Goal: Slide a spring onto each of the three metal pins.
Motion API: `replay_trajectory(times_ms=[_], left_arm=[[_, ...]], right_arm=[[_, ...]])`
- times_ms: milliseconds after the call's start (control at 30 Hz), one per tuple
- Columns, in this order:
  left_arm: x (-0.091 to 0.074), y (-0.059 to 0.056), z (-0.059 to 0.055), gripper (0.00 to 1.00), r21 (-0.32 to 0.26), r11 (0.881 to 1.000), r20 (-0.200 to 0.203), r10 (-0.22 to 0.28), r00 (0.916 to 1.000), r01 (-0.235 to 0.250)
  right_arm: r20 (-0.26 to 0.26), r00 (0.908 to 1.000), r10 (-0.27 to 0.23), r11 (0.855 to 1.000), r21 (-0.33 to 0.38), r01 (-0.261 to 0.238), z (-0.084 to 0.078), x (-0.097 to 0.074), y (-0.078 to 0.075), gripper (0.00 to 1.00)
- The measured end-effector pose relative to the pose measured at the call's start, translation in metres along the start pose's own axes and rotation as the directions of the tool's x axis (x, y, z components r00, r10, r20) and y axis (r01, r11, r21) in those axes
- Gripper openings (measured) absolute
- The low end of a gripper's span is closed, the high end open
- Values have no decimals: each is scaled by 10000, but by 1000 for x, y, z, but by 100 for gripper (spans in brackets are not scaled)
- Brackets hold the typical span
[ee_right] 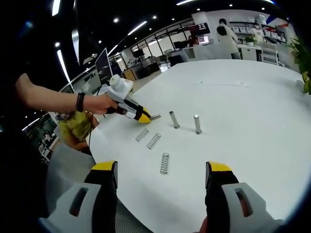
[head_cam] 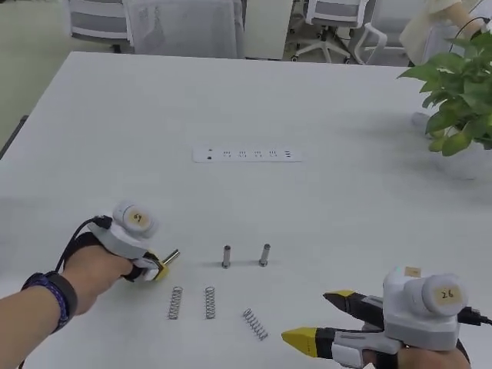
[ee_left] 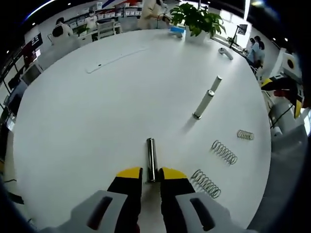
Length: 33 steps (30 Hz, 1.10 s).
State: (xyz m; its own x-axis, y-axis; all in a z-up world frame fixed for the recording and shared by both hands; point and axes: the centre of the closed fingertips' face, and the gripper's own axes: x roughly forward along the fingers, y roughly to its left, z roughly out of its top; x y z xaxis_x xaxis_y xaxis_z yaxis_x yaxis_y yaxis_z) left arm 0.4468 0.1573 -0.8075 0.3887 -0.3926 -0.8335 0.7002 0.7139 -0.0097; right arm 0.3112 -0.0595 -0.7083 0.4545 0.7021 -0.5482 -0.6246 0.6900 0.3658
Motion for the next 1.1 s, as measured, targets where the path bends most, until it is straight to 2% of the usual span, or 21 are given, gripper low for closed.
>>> replay_trajectory(times_ms=[200, 300, 333, 367, 467, 667, 767, 1100], left_arm=[[0, 0, 0, 1, 170, 9999, -137, 26, 9999, -24], [-1, -3, -1, 0, 261, 9995, -196, -188, 9996, 193], [-1, -7, 0, 0, 229, 9989, -150, -413, 9990, 417], [-1, -4, -2, 0, 193, 9994, -182, -276, 9995, 279], [-1, -4, -2, 0, 35, 9996, -160, -282, 9995, 283], [-6, -8, -4, 0, -372, 9989, 18, -295, 9996, 295], [-8, -5, -7, 0, -559, 9982, 97, -214, 9997, 219], [-22, -3, -3, 0, -1118, 9937, 676, 41, 9977, 35]], right_arm=[[10, 10000, 35, 10000, -3, -35, 1, 1, 1, 73], [-25, 10000, 79, 10000, -53, -79, 1, 3, 2, 73], [-29, 9999, 105, 9999, -65, -105, 1, 4, 3, 73], [-35, 9999, 124, 9999, -71, -124, 1, 4, 3, 73], [-71, 9998, 182, 9998, -124, -183, 1, 6, 5, 72], [-122, 9994, 317, 9993, -170, -319, 2, 12, 8, 72], [-147, 9991, 406, 9989, -219, -409, 4, 15, 10, 72], [-268, 9965, 795, 9960, -396, -805, 9, 32, 18, 70]])
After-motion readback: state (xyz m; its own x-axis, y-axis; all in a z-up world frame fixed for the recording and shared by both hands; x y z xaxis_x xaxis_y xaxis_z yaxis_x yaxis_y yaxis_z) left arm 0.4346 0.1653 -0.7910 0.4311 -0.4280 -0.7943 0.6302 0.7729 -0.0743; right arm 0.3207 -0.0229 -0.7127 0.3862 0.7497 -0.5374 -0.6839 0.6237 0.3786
